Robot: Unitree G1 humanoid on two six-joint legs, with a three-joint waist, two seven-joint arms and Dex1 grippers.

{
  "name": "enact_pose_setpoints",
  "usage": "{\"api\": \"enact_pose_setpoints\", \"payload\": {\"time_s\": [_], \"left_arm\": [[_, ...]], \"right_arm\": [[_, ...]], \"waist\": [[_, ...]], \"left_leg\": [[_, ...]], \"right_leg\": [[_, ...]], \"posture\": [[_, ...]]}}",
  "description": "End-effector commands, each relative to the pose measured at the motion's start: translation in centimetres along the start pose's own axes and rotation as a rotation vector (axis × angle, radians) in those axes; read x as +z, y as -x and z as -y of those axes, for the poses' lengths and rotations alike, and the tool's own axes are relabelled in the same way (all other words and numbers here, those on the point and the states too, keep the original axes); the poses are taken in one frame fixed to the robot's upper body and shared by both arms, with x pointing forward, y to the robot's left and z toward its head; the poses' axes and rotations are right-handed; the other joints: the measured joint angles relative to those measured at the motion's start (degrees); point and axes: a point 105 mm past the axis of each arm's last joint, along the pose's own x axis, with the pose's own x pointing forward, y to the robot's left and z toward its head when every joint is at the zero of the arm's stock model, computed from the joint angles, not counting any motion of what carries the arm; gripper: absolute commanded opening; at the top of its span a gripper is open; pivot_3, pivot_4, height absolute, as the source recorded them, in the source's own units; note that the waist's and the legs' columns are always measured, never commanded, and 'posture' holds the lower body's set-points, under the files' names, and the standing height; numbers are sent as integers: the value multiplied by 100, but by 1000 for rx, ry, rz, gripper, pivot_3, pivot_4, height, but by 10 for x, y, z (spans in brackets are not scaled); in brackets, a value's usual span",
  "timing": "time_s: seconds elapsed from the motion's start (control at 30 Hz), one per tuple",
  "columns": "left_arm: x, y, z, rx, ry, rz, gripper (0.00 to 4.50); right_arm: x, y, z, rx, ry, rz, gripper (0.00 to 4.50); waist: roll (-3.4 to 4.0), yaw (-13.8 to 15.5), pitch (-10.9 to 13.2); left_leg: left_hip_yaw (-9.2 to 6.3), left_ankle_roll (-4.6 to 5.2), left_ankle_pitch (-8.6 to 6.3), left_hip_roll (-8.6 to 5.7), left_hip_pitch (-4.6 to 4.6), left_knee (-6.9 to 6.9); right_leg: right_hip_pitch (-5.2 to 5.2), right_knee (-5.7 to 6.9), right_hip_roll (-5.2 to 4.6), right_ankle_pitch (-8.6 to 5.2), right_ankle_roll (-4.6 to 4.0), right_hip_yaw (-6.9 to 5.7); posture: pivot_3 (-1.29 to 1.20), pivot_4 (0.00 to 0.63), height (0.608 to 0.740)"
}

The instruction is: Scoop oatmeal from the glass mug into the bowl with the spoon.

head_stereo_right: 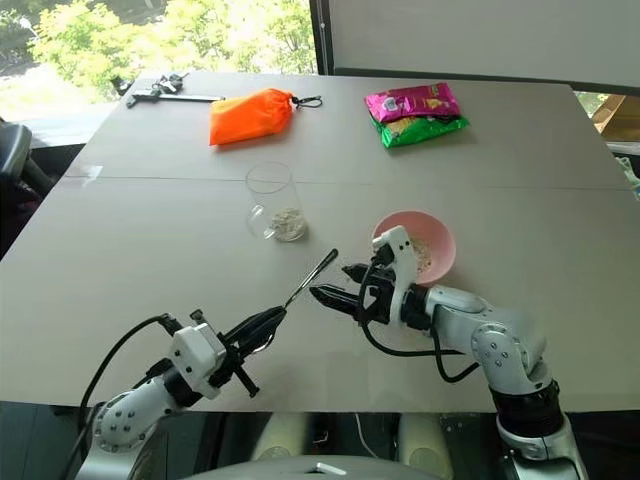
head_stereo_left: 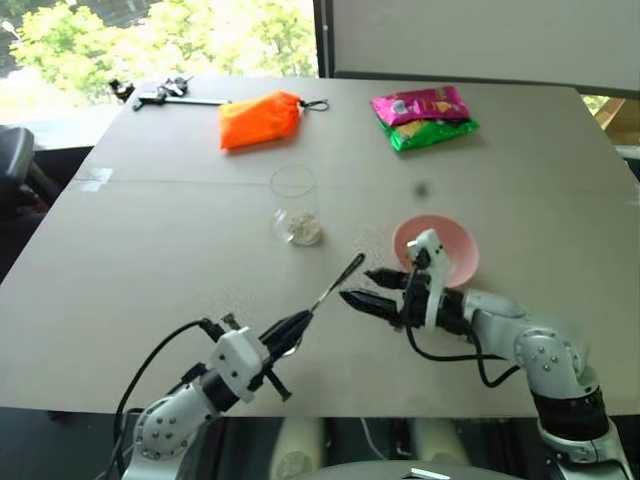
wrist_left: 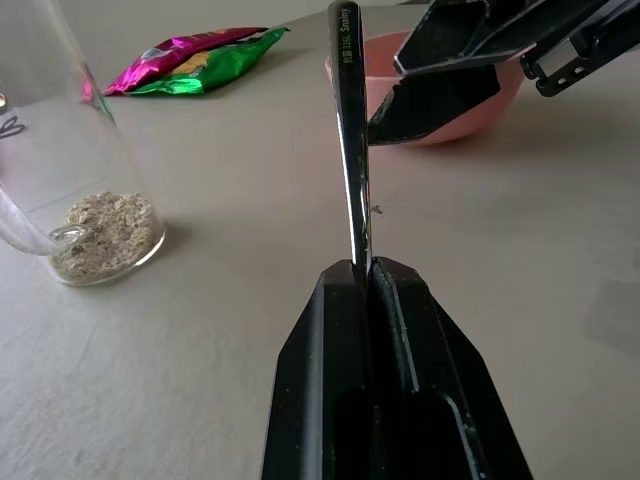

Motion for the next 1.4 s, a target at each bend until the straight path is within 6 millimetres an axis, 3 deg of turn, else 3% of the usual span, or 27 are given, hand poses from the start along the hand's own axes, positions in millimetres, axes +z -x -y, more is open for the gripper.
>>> {"api": "enact_pose_setpoints", "payload": {"time_s": [0.03,0.23,0.27,0.37,0.53,0.57,0.6,0.9,1.03,1.13,1.4], "left_arm": [[6,-3,5,-20,-11,33,77],[-1,-2,1,25,13,34,77],[-2,-2,2,24,14,34,28],[-3,-4,2,28,18,38,0],[-4,-5,-1,41,19,43,0],[-4,-5,-1,41,19,44,0],[-4,-6,-1,42,20,45,0],[-4,-7,-2,45,22,57,0],[-2,-9,-1,42,19,63,0],[-1,-10,-1,38,20,67,0],[1,-11,-2,32,16,72,0]], "right_arm": [[15,-2,-10,35,-9,48,4500],[27,-5,-11,30,-48,111,4500],[27,-5,-10,28,-52,113,4250],[28,-5,-9,25,-58,114,3197],[27,-6,-9,30,-63,100,713],[26,-7,-9,30,-65,96,713],[26,-7,-8,30,-69,92,37],[22,-10,-5,33,-110,63,37],[20,-11,-5,36,-113,50,1401],[19,-13,-6,41,-114,43,2862],[21,-20,-11,58,-100,51,2862]], "waist": [[1,-2,1],[5,0,3],[5,-1,3],[5,-2,2],[6,-5,2],[6,-7,2],[7,-12,2],[8,-77,-1],[8,-90,-1],[8,-113,-1],[8,-117,-1]], "left_leg": [[1,0,0,1,0,0],[-1,2,-1,6,5,2],[-1,2,0,7,5,3],[0,1,0,10,6,5],[1,-1,1,12,6,5],[1,-1,1,12,6,5],[1,-1,1,13,6,5],[3,-2,2,14,10,8],[4,-4,3,14,10,12],[9,-5,4,13,8,12],[15,-10,7,14,8,14]], "right_leg": [[-1,0,3,0,1,0],[0,5,14,4,8,4],[0,6,16,4,8,6],[-1,8,21,4,8,9],[-2,11,25,5,8,12],[-2,12,26,5,8,12],[-2,13,26,5,8,12],[-6,33,26,4,8,18],[-12,44,26,4,7,22],[-19,53,26,4,7,30],[-31,76,27,4,7,41]], "posture": [[0,150,696],[0,150,696],[0,150,696],[0,150,696],[0,150,696],[0,150,696],[0,150,696],[0,150,696],[0,150,696],[0,150,696],[0,150,696]]}}
